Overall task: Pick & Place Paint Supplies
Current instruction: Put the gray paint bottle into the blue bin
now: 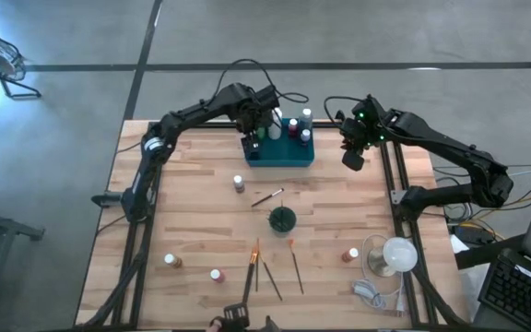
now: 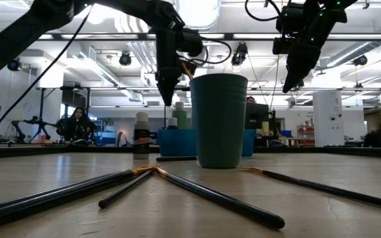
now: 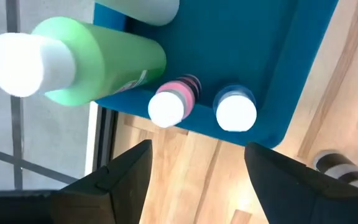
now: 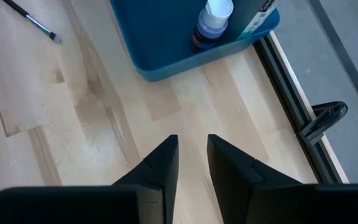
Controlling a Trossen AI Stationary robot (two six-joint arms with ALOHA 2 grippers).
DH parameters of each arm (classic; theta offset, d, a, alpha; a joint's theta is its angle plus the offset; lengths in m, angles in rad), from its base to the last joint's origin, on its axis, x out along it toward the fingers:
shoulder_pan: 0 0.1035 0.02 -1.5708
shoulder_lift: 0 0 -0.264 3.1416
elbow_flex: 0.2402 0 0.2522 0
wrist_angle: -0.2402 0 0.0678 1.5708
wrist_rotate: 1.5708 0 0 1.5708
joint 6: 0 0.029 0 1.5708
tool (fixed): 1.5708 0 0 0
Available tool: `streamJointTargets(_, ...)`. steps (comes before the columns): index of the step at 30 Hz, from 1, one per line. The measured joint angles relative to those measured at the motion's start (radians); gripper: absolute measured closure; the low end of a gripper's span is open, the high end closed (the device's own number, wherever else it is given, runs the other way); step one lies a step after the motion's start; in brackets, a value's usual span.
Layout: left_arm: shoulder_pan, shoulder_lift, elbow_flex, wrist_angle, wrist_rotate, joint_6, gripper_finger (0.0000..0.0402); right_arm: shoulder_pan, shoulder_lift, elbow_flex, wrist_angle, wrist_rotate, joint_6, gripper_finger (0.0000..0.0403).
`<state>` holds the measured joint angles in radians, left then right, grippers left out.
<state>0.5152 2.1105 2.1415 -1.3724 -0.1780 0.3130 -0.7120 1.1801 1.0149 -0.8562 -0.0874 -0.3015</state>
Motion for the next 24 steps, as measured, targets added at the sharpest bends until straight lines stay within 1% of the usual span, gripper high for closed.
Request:
streamJointTargets(4, 0.000, -0.001, 0.045, -0.029, -0.004, -0.001, 0.0142, 0.000, 0.000, 0.000, 0.000, 0.000, 0.006, 0.0331)
streamJointTargets(10, 0.000, -0.002, 0.112, -0.122, -0.005, -0.035, 0.0142, 0.000, 0.000, 0.000, -0.001, 0.001, 0.002, 0.0334)
streamJointTargets(15, -0.005, -0.002, 0.145, -0.202, -0.005, -0.101, 0.0142, 0.000, 0.000, 0.000, 0.000, 0.001, -0.012, 0.0319)
streamJointTargets(17, -0.012, -0.005, 0.145, -0.198, 0.002, -0.117, 0.0142, 0.000, 0.000, 0.000, 0.000, 0.001, -0.016, 0.0311)
streamJointTargets(24, -0.051, -0.043, 0.130, -0.198, 0.082, -0.147, 0.0142, 0.000, 0.000, 0.000, -0.001, 0.004, -0.012, 0.0285)
